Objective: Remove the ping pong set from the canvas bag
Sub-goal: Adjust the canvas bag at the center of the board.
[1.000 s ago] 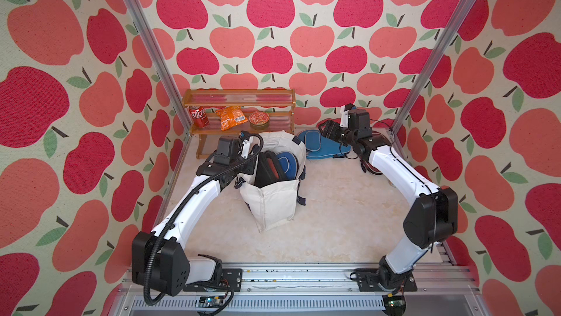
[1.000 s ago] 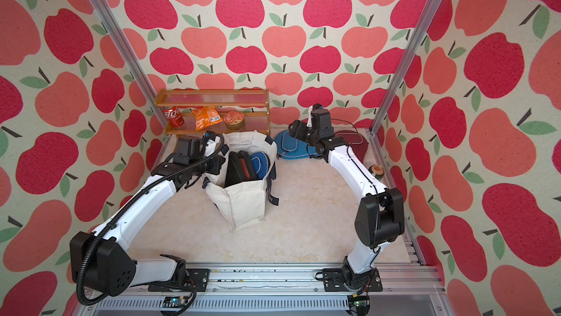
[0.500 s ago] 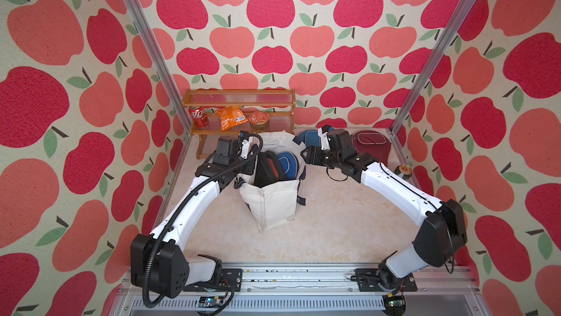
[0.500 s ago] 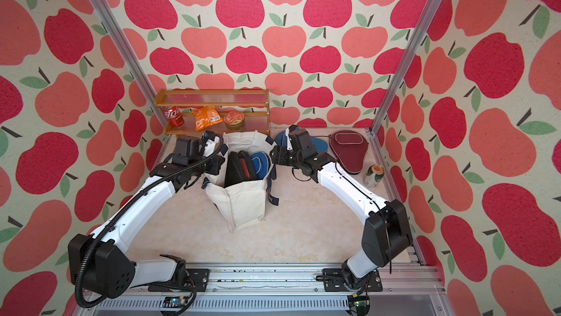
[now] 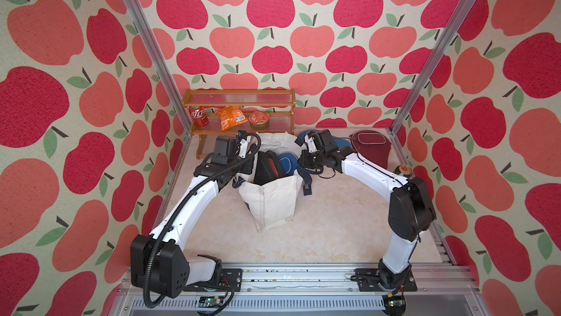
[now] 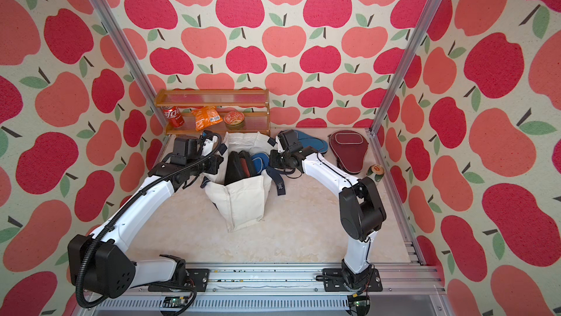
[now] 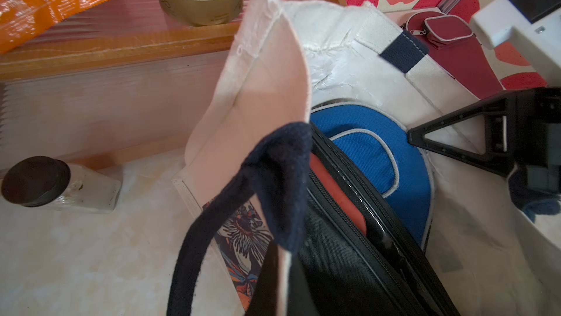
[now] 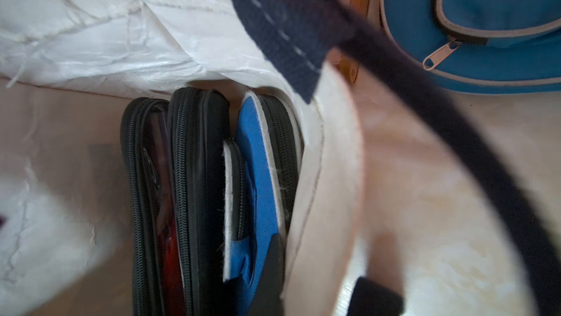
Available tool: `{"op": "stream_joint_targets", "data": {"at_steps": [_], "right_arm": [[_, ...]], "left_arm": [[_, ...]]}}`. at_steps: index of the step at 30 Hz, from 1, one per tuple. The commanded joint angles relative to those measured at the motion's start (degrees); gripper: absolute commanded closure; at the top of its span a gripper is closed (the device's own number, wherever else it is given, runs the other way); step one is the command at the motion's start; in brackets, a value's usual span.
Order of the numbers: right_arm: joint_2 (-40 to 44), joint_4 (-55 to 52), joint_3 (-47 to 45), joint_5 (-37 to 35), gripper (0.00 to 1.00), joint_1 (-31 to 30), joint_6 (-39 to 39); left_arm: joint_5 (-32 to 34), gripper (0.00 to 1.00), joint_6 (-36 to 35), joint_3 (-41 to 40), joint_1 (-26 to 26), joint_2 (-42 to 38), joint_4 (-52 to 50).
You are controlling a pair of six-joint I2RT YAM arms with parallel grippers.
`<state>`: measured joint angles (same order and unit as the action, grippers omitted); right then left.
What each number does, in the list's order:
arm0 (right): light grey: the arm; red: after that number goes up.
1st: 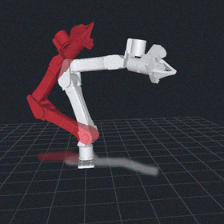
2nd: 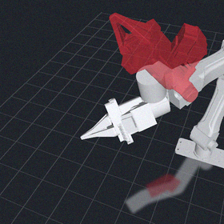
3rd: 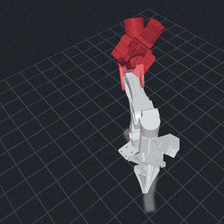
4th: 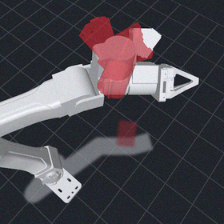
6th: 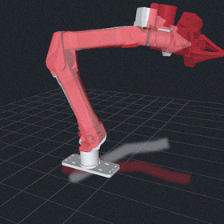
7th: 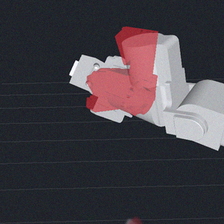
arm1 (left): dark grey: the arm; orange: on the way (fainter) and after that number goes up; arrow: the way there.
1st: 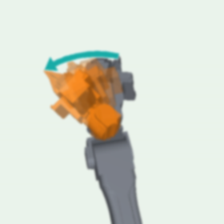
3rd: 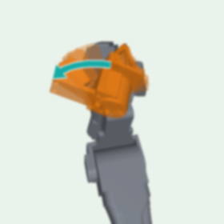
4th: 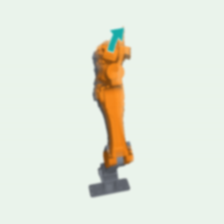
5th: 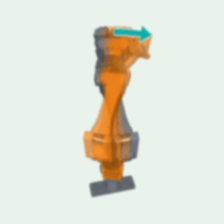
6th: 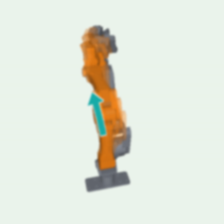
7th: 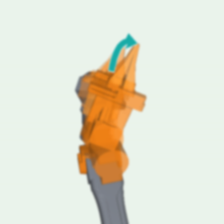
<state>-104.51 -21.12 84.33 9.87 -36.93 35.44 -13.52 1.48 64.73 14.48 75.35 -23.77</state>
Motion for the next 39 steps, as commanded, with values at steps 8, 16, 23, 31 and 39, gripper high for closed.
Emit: {"op": "stream_joint_targets", "data": {"at_steps": [8, 16, 23, 31, 39], "right_arm": [[10.21, 4.91, -10.37, -1.14, 1.0, -5.66, 7.25], [14.17, 3.35, -12.67, -2.61, 1.0, -10.17, 11.1], [14.14, 23.7, -24.66, -6.04, 1.0, -13.69, 16.01], [2.72, 39.41, -22.25, -2.12, 1.0, -17.65, 22.78], [-3.81, 49.09, -24.13, -3.74, 1.0, -20.9, 27.61]], "left_arm": [[-2.1, 1.0, 0.45, 1.54, -4.18, 0.2, -0.42], [-7.49, 1.0, 1.39, 0.0, -10.47, -2.41, 3.88], [-5.39, 1.0, 0.54, 3.43, -9.6, -2.81, 0.34], [-3.88, 1.0, -1.58, 17.37, -9.06, -1.44, -6.89], [-2.4, 1.0, -3.28, 19.52, -6.0, -0.67, -10.3]]}}
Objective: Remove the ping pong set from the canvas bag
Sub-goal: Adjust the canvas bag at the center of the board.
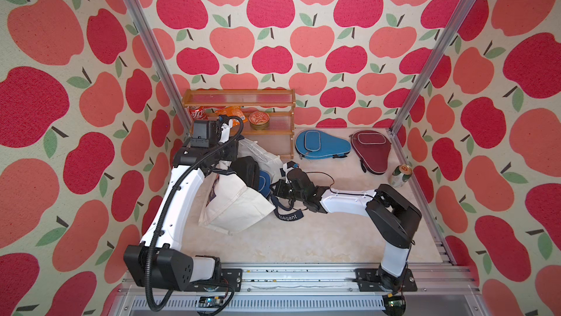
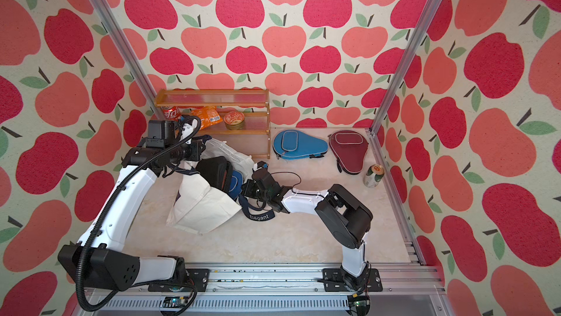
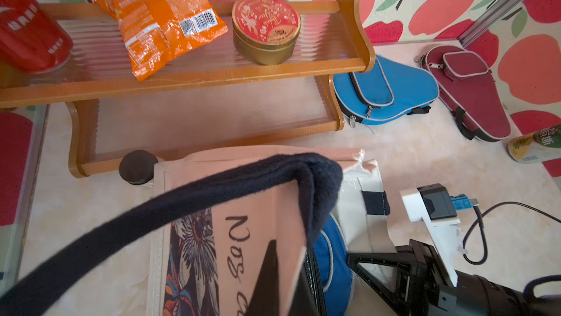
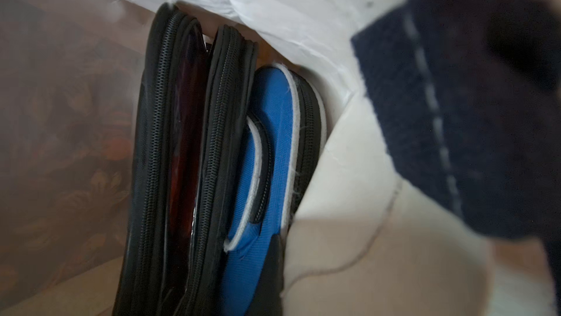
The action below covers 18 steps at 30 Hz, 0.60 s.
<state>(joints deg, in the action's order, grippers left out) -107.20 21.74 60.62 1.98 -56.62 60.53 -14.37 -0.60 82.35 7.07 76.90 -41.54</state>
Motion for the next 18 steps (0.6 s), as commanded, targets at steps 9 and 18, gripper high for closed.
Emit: {"op": "stream_joint_targets", "data": {"at_steps": [9, 18], "right_arm": [[2.92, 8.09, -5.82, 0.8, 0.42, 0.45, -0.91], [16.79, 6.5, -14.7, -2.26, 0.22, 5.98, -6.77]], "left_arm": [[1.38, 1.0, 0.16, -3.97, 7.03, -2.95, 8.73], [4.77, 1.0, 3.3, -5.84, 11.63, -0.17, 10.21]]}}
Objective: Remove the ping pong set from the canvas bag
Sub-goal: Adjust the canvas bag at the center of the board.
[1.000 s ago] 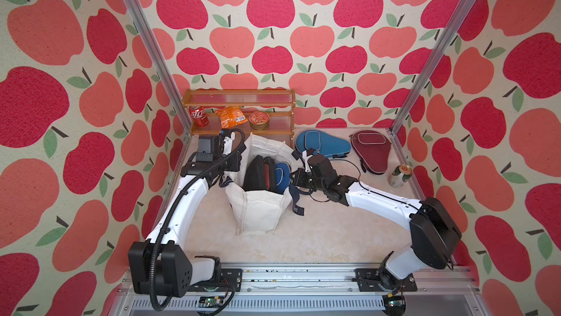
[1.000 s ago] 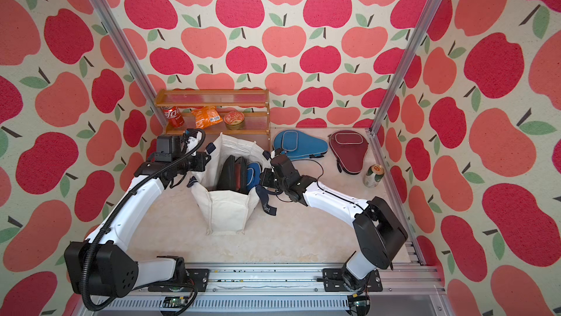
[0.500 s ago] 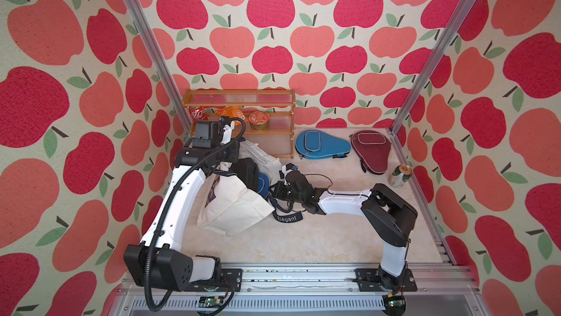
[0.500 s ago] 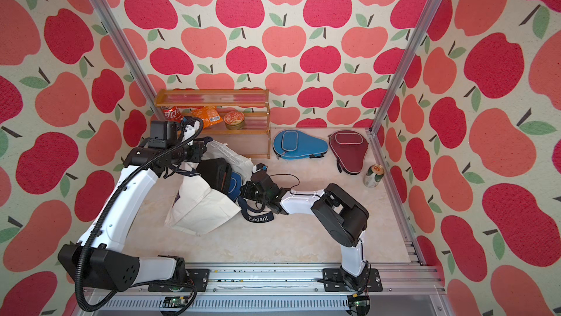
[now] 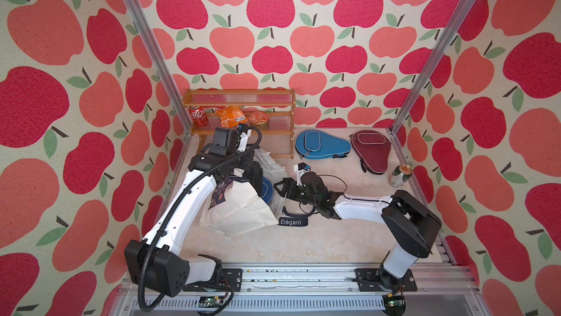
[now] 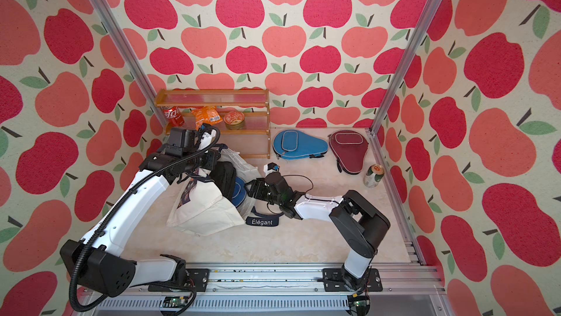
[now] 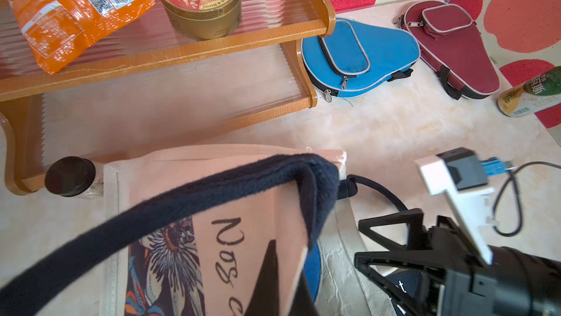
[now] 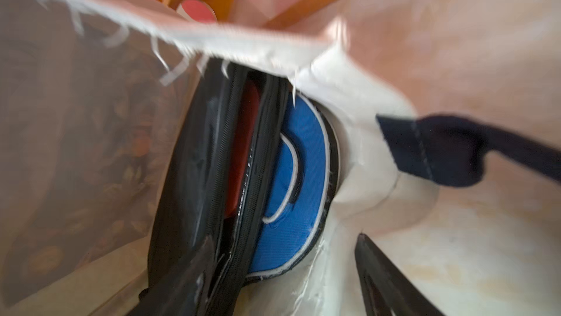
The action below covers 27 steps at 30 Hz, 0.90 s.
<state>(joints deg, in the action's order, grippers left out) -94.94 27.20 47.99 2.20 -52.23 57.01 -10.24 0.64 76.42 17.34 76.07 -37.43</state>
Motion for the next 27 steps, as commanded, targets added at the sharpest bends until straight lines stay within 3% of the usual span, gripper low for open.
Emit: {"op": "stream_joint_targets", "data": {"at_steps": [1, 9, 18, 27], "right_arm": [[6.06, 1.26, -3.19, -2.64, 0.21, 2.22, -3.69], [10.83, 6.52, -6.56, 3.94, 0.22, 4.5, -3.41], [4.35, 18.59, -10.28, 11.78, 0.24, 2.92, 2.36], [-4.13, 24.53, -7.58, 16.35, 0.29, -3.71, 4.75]], "left_arm": [[1.28, 1.0, 2.25, 0.16, 2.1, 1.19, 6.11], [5.57, 1.0, 5.16, 0.66, 7.75, 5.66, 5.69], [9.92, 1.0, 8.09, -0.39, 12.15, 10.02, 3.6], [12.67, 1.0, 5.48, 0.87, 11.68, 12.73, 3.85]]}}
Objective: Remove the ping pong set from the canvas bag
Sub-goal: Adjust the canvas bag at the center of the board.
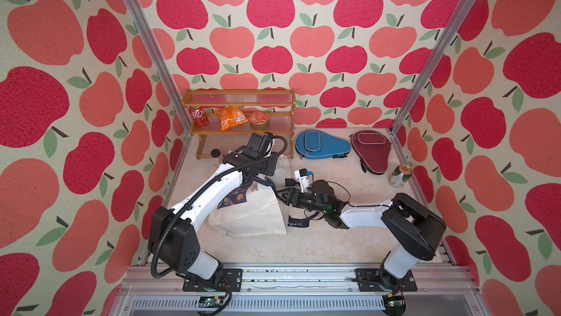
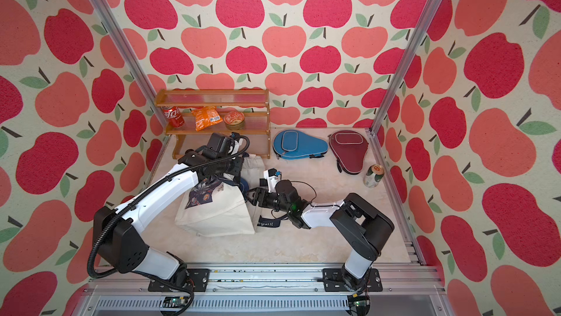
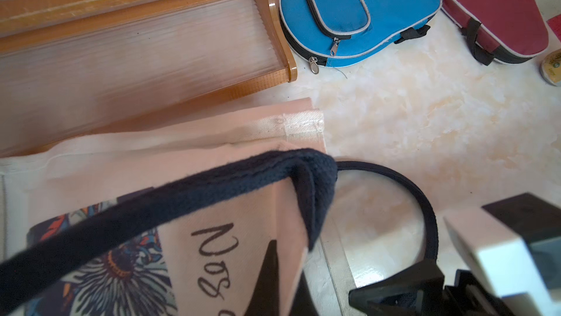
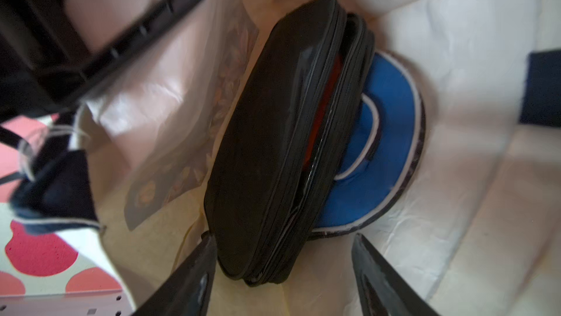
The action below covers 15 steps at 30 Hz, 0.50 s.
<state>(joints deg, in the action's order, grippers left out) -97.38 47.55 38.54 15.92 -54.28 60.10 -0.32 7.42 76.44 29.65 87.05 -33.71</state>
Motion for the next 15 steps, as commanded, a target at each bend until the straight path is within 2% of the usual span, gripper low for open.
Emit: {"op": "stream_joint_targets", "data": {"at_steps": [1, 6, 15], "right_arm": [[-2.45, 4.81, 2.35, 2.37, 0.29, -2.47, 1.84], [-5.81, 6.41, 5.47, 0.03, 0.3, -6.66, 2.3], [-8.52, 6.72, 8.1, -4.4, 0.33, -10.43, 2.92]], "left_arm": [[2.83, 1.0, -1.76, 1.3, -0.72, 2.21, 0.31], [2.04, 1.0, -3.0, 3.49, -1.62, 3.5, 1.98], [-0.59, 1.0, -3.33, 12.24, -0.71, 8.07, 3.11]]}}
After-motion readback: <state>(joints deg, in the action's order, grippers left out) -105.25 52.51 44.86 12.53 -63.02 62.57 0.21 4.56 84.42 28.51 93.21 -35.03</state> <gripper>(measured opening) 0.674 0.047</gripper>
